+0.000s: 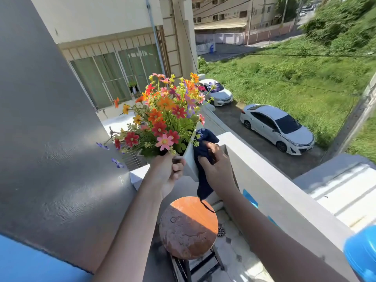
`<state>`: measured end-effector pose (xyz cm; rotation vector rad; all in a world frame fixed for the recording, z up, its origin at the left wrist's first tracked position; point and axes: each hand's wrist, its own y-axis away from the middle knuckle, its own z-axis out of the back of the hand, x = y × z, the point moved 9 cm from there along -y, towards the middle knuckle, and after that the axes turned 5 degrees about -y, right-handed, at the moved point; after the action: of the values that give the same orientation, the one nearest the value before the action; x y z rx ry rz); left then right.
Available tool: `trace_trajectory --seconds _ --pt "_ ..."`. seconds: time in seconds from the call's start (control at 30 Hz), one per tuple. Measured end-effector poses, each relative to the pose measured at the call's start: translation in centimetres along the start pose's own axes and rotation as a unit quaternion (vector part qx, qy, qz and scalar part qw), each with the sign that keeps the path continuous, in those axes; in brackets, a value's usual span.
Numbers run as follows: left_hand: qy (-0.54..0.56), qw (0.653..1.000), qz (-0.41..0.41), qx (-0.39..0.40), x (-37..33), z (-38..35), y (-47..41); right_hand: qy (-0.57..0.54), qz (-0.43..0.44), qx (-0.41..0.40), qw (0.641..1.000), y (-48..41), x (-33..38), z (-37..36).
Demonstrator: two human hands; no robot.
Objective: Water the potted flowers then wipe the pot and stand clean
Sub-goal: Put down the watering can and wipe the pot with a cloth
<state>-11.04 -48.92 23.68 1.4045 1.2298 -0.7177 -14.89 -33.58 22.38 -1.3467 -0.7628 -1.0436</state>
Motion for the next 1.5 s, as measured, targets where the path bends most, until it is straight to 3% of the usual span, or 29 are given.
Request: trace_trajectory --seconds 0.13,0.27,0.47,0.8,0.97,1.07,1.27,1.5 --pt "0.006 1.000 0.000 0.009 -0.6 -0.3 -0.1 -0.051 0.040 -0.043 0.997 -1.2 2.5 0.6" --pt "-0.022 1.000 -0.014 0.009 -1.1 -1.0 0.6 -0.052 0.009 -0.093 0.994 -3.1 2.0 1.6" --pt "-0.016 1.000 -0.023 0.011 -1.6 -0.7 1.0 0.030 -0.035 -0.062 0.997 -6.2 -0.5 2.7" --pt "-0.023 0.999 -0.024 -0.005 -2.2 -0.3 0.9 0.028 -0.120 -0.048 0.991 -4.1 -4.4 1.7" --pt "-0.054 0.998 -0.019 -0.005 -1.4 -0.8 1.0 -0.005 -0.043 -0.056 0.997 -6.6 0.1 2.1" --pt "-0.055 0.998 -0.021 -0.013 -1.3 -0.9 1.1 -0.060 -0.048 -0.050 0.996 -7.4 2.2 1.9" --pt "-0.041 0.999 -0.034 -0.009 -2.3 -1.2 1.3 -0.020 -0.027 -0.058 0.998 -4.9 3.4 1.6" --pt "-0.020 0.998 -0.060 -0.029 -3.9 -0.9 1.0 0.024 0.109 0.011 0.994 2.3 4.0 -0.9"
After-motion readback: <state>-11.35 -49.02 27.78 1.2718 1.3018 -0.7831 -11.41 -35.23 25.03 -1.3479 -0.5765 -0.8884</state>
